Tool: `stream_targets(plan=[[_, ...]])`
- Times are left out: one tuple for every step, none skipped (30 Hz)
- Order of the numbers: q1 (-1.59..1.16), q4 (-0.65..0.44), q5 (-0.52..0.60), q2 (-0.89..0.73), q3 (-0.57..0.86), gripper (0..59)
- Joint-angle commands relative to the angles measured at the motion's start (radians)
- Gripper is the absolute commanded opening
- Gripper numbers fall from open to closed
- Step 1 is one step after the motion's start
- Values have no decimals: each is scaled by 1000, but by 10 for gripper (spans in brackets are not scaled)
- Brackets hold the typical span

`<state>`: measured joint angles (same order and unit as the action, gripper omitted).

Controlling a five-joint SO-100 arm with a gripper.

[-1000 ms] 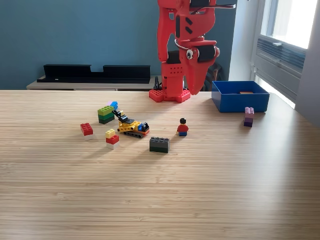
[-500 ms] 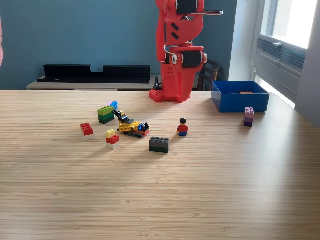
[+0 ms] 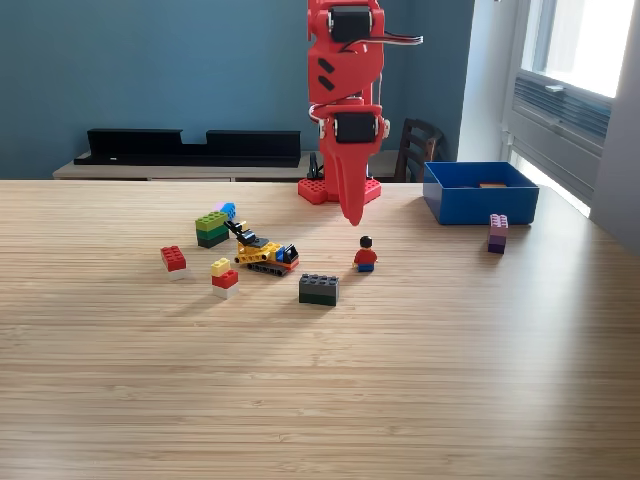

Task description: Grasp a lego block and put it in the bin.

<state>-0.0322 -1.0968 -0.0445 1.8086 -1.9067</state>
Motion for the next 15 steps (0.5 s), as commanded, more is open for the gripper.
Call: stream_targets(plan=[[-34, 25, -23, 49, -17, 204], [-43, 25, -25, 49, -25, 204], [-52, 26, -26, 49, -31, 205], [-60, 26, -26, 49, -32, 205], [-64, 25, -23, 48, -29, 205], [-66, 25, -23, 46, -26, 205], [-67, 26, -23, 46, -21, 205], [-67, 26, -23, 46, -18, 205], [-67, 28, -26, 44, -17, 205], [-67, 28, -28, 44, -15, 205], [-66, 28, -29, 44, -11, 205], [-66, 28, -31, 44, -6, 205], [-66, 28, -32, 43, -3, 205], [-66, 28, -34, 43, 0, 205], [-66, 28, -35, 41, 2, 205]])
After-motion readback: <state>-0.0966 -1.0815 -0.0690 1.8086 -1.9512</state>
